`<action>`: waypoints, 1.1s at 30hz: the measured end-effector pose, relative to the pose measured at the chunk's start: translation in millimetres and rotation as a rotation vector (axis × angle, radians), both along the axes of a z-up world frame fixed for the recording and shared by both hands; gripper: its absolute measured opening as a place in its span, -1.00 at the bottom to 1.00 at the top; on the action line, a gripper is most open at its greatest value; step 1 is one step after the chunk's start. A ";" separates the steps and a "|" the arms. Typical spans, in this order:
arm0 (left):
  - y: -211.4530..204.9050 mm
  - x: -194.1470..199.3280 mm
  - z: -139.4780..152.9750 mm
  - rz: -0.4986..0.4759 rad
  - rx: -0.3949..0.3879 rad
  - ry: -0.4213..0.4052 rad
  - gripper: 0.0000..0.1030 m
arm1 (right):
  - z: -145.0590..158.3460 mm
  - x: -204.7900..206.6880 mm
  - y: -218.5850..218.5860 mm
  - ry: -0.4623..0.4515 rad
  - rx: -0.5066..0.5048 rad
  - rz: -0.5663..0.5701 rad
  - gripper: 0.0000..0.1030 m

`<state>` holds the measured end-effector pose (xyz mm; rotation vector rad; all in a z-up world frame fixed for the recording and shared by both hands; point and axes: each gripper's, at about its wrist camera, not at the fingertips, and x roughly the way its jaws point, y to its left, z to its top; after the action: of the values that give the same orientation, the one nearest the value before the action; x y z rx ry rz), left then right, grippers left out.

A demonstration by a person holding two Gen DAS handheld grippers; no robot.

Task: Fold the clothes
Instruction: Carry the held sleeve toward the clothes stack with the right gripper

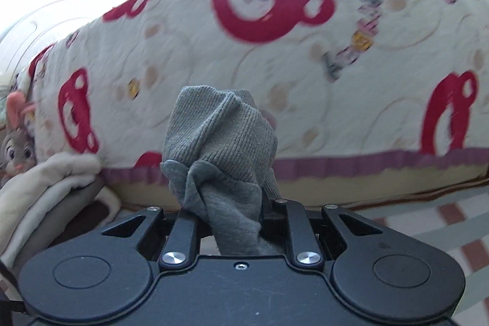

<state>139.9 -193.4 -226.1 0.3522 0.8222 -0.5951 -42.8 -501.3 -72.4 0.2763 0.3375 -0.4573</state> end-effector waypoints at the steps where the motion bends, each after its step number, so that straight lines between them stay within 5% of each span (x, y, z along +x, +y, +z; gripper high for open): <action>1: 3.6 -0.3 1.8 0.004 -0.001 -0.017 0.13 | -4.8 7.0 8.3 -0.004 0.003 0.015 -0.61; 9: 8.1 -7.7 6.2 -0.060 -0.111 -0.022 0.13 | -28.9 58.0 76.0 0.026 -0.071 0.172 -0.61; 17: 34.6 14.7 16.3 -0.018 -0.291 0.116 0.07 | -61.1 111.9 138.3 0.106 -0.183 0.336 -0.61; 21: 39.0 15.0 19.9 0.011 -0.333 0.031 0.05 | -85.9 126.4 163.6 0.126 -0.191 0.385 -0.61; 28: 37.7 24.6 22.2 -0.003 -0.338 0.047 0.05 | -92.6 141.0 184.3 0.128 -0.210 0.445 -0.60; 33: 46.4 24.5 41.6 -0.017 -0.390 -0.021 -0.02 | -98.8 159.2 198.4 0.160 -0.193 0.517 -0.59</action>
<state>164.4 -147.0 -184.5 0.0094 0.6653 -0.7493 116.5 -302.9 -171.2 -0.0408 0.4999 0.0002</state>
